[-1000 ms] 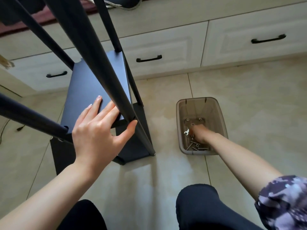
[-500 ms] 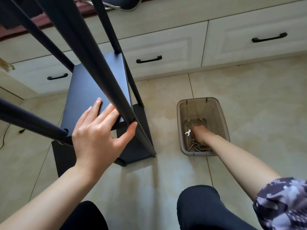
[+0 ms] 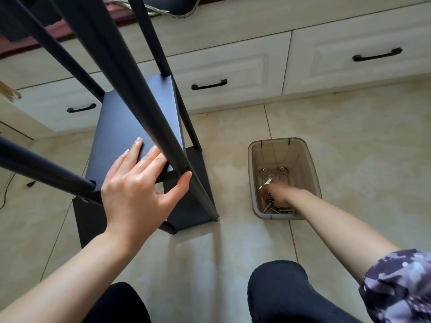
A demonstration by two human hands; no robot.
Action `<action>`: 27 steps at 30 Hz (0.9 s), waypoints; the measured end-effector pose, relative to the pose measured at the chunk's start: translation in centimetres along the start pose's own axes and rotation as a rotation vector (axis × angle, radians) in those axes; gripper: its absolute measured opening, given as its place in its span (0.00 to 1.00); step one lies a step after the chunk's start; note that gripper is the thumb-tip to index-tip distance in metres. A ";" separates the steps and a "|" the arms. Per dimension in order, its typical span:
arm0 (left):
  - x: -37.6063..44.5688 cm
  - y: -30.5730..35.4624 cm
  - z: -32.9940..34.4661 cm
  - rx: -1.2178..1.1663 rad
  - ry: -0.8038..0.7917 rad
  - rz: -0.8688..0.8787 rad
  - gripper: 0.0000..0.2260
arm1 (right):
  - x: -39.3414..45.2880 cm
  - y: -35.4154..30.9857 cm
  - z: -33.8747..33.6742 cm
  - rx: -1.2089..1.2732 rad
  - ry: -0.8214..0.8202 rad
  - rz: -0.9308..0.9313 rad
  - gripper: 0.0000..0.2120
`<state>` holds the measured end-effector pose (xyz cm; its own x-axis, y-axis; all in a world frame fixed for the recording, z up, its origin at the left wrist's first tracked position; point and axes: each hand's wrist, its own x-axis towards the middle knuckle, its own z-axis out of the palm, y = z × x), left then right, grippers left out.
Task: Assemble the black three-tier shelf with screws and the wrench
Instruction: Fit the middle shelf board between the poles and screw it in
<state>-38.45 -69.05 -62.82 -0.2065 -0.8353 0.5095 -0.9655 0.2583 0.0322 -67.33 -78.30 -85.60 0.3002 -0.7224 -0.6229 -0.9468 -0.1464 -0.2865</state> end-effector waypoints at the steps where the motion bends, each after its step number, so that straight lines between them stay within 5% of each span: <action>1: 0.0 0.0 0.0 0.003 0.002 -0.001 0.21 | 0.0 -0.1 0.0 -0.001 0.009 0.016 0.17; 7: 0.0 -0.1 0.1 0.011 0.010 0.005 0.21 | -0.3 -0.6 -0.1 0.003 0.016 0.058 0.30; 11: 0.0 -0.1 0.2 0.014 0.000 0.005 0.21 | -1.6 -0.6 -0.7 -0.027 0.007 0.074 0.10; 18: 0.2 0.5 -1.1 -0.020 -0.160 -0.076 0.24 | -6.5 -1.9 -5.2 0.210 0.142 -0.002 0.02; 21: 0.4 0.9 -1.9 -0.039 -0.269 -0.119 0.24 | -9.9 -4.7 -8.3 0.432 0.203 -0.112 0.06; 27: 1.3 0.7 -3.8 -0.033 -0.472 -0.148 0.28 | -16.9 -12.3 -14.5 0.631 0.119 -0.343 0.07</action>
<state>-38.82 -68.13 -58.86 -0.1242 -0.9909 0.0523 -0.9859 0.1292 0.1060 -62.45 -74.07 -61.01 0.5192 -0.7799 -0.3495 -0.5436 0.0142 -0.8392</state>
